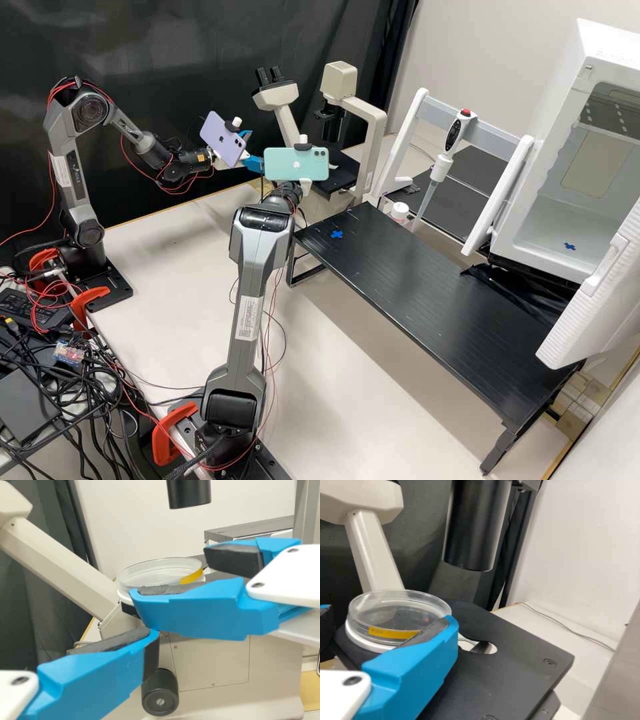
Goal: Move the petri dish to the bench
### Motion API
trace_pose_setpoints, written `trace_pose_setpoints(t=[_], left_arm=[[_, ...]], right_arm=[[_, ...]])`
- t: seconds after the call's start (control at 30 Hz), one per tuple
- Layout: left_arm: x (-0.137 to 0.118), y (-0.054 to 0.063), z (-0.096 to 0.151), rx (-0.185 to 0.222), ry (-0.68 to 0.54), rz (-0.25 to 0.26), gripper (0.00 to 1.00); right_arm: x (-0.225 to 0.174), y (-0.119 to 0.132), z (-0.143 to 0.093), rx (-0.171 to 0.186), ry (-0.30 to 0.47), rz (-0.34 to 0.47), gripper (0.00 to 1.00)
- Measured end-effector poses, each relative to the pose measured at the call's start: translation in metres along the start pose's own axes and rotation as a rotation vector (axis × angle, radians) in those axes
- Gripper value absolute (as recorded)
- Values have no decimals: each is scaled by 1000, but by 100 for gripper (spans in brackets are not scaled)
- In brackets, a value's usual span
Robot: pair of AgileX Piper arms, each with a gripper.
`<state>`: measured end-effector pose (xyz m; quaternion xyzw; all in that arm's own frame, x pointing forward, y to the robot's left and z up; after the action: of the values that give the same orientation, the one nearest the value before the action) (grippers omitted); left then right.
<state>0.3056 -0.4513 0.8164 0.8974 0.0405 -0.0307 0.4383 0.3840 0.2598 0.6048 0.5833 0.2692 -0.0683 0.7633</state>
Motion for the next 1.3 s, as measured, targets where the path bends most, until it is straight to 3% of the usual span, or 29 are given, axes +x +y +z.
trace_pose_setpoints(t=[0.63,0.93,1.2,1.27,1.3], left_arm=[[0,0,0,-1,2,-1,100],[0,0,0,-3,3,1,100],[0,0,0,-7,6,4,100],[0,0,0,-7,6,4,100],[0,0,0,-7,6,4,100]], right_arm=[[1,11,-13,30,-61,47,100],[10,11,-18,66,-94,48,100],[14,3,-26,46,-96,46,100],[14,3,-28,58,-97,45,100],[14,3,-29,56,-98,45,0]])
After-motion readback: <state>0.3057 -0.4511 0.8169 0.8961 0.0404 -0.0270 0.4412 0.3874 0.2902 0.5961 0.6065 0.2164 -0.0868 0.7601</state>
